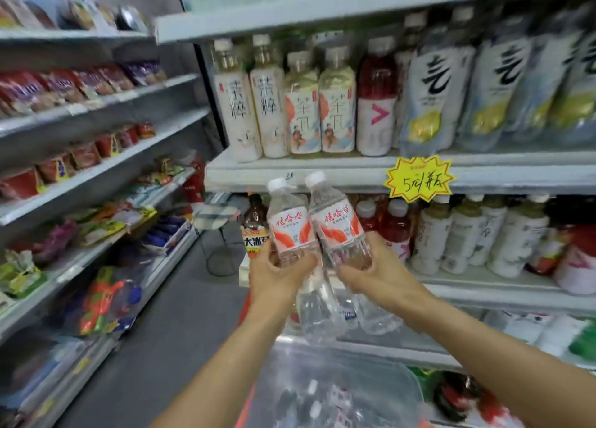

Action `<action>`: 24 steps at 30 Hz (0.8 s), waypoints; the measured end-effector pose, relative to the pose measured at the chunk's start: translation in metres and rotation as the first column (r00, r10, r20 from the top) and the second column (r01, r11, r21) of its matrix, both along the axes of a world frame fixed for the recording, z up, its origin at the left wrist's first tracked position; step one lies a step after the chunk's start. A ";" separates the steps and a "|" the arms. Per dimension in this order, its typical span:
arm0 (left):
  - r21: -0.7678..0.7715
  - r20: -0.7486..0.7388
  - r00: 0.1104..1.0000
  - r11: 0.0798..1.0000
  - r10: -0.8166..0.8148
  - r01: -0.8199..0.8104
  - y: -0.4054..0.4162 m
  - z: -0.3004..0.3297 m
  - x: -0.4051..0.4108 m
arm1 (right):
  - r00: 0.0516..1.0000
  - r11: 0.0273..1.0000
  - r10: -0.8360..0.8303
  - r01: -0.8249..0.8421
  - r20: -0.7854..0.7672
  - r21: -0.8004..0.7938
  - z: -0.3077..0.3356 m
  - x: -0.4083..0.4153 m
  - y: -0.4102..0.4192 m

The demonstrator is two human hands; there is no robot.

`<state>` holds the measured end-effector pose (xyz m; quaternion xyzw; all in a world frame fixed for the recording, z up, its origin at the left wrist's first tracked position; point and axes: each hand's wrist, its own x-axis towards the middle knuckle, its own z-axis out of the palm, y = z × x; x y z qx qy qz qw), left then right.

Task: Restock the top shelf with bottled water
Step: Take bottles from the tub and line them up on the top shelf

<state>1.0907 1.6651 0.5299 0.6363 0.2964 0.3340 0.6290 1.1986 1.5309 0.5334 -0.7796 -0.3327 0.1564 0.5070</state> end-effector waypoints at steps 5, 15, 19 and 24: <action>0.220 0.080 0.994 0.974 -0.078 0.059 -0.002 0.096 0.022 | 0.992 0.982 -0.056 0.034 0.114 0.188 0.086 0.019 -0.011; 0.430 0.234 0.943 0.895 -0.236 0.117 0.009 0.251 0.073 | 0.879 0.890 -0.313 0.139 0.361 0.434 0.258 0.065 -0.002; 0.422 0.270 0.930 0.899 -0.248 0.118 0.025 0.290 0.087 | 0.866 0.867 -0.344 0.143 0.365 0.477 0.307 0.082 0.010; 0.448 0.272 0.933 0.889 -0.238 0.096 0.045 0.314 0.099 | 0.887 0.844 -0.326 0.117 0.328 0.523 0.351 0.090 0.032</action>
